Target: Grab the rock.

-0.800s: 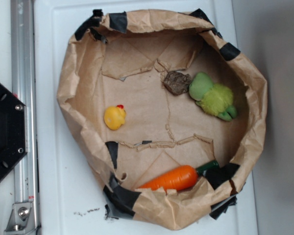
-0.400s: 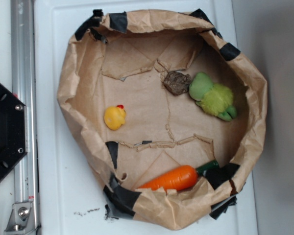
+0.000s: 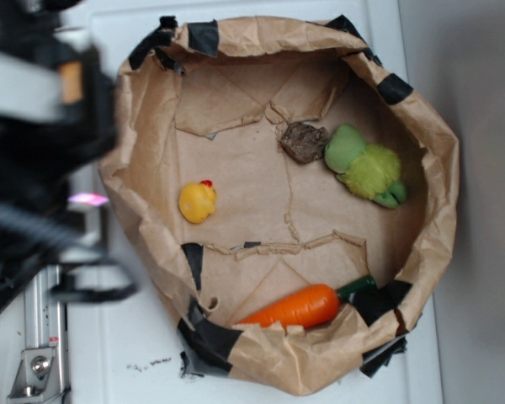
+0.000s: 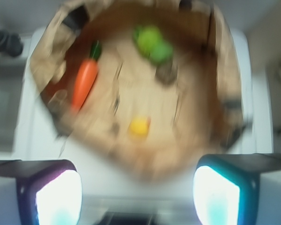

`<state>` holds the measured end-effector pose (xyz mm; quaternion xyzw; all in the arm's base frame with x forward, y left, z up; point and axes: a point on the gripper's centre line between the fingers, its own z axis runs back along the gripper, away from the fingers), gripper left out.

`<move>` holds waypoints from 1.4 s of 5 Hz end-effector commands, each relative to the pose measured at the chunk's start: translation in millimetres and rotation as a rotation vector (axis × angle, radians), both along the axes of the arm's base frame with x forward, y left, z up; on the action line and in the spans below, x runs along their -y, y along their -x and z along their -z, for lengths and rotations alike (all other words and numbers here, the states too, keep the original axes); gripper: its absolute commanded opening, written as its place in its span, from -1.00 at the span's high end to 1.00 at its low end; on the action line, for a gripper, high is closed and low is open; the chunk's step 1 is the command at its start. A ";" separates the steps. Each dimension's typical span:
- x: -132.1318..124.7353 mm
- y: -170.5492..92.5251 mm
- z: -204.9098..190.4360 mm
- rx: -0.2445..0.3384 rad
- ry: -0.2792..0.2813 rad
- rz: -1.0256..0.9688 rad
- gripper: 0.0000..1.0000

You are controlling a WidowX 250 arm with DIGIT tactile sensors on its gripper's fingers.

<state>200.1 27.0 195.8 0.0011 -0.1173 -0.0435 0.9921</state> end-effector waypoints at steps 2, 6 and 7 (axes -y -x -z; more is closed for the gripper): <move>-16.8 -60.2 68.1 0.044 0.007 0.118 -1.00; -33.9 -77.3 107.1 0.004 -0.009 0.129 -1.00; -25.3 -81.6 116.8 -0.002 -0.021 0.144 -1.00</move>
